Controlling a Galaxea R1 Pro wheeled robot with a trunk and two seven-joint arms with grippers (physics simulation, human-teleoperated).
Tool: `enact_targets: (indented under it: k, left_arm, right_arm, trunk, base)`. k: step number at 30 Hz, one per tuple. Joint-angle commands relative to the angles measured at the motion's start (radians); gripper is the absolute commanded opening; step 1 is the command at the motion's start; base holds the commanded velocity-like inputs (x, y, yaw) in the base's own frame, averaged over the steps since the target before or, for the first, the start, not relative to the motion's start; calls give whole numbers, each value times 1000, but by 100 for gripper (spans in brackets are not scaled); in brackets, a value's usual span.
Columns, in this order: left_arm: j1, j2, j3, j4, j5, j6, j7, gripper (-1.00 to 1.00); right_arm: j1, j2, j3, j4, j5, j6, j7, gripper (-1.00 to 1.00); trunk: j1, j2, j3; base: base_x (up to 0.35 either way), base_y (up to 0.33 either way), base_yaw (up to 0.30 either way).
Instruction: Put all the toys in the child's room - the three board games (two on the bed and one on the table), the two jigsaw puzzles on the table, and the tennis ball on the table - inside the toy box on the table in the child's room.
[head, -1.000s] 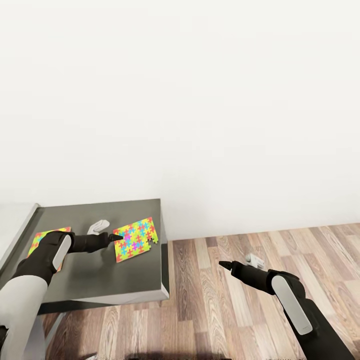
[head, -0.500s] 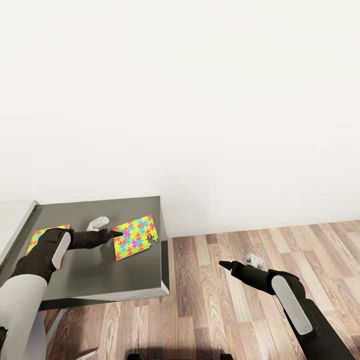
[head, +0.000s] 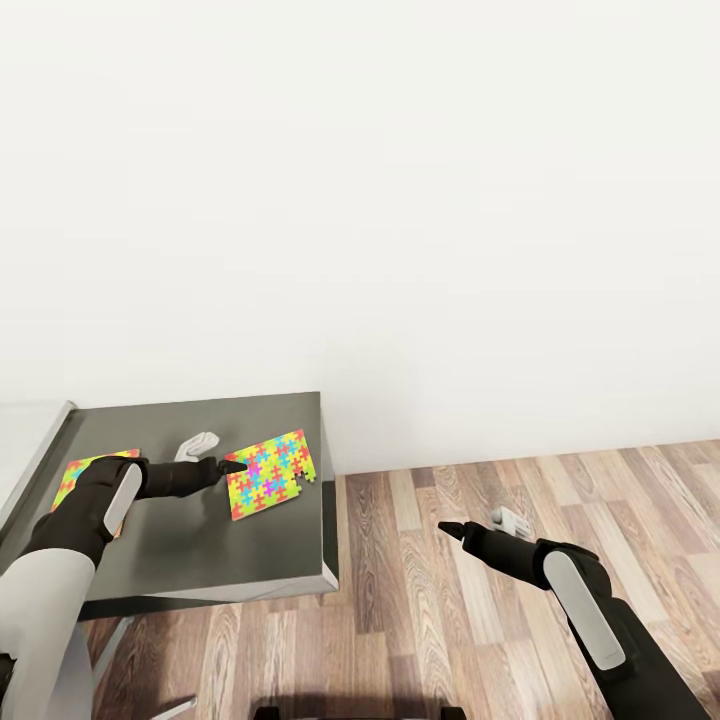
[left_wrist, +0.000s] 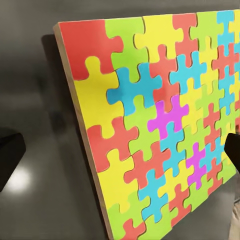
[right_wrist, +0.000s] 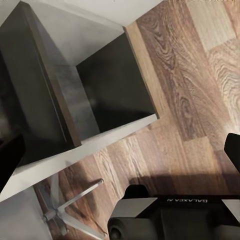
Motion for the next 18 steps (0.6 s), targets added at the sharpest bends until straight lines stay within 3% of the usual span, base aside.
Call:
enact_targets:
  k: [1, 18]
  left_arm:
    - [0, 0, 1, 53, -16, 1, -2, 100]
    - [0, -1, 1, 53, -14, 1, -4, 100]
  right_arm:
    - [-1, -1, 1, -1, -4, 2, -4, 100]
    - [0, -1, -1, 1, -4, 3, -3, 100]
  trunk:
    - [1, -1, -2]
    - [1, -1, -2]
  base:
    - [0, 0, 0]
    - [0, -86, 0]
